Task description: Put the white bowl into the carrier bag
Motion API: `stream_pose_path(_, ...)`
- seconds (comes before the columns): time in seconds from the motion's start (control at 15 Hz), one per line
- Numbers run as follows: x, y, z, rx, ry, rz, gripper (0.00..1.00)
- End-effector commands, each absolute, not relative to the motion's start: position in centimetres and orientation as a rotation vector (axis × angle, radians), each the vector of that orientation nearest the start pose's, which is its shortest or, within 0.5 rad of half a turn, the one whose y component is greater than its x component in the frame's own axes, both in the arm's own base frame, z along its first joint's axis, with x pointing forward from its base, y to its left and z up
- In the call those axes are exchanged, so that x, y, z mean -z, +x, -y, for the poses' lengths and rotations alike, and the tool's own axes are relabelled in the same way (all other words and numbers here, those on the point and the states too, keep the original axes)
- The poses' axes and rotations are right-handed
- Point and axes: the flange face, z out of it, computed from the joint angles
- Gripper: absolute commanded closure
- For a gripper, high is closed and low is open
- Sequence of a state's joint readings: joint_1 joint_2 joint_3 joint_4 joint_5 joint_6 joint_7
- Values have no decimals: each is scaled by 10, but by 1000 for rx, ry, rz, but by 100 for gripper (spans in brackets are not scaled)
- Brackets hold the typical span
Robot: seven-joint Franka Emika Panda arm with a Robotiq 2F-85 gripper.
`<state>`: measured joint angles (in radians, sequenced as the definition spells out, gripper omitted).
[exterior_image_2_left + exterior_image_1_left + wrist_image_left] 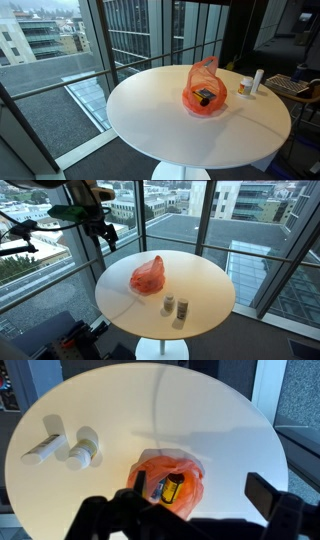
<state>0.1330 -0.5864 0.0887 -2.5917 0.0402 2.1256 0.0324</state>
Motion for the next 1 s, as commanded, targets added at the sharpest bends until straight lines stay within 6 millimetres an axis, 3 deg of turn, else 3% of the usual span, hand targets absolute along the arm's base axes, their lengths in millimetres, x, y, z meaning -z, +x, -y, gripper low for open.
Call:
stream_pose_path(0.0,-464,412,-77,99,-3189,30,0)
stream_pose_path(0.47,-448,465,-23,-76,-3169,-404,0)
stream_pose_path(0.73,-430,484,8,-112,-3090,-465,0)
stream_pose_path(0.93,-425,494,23,-100,-3080,-397,0)
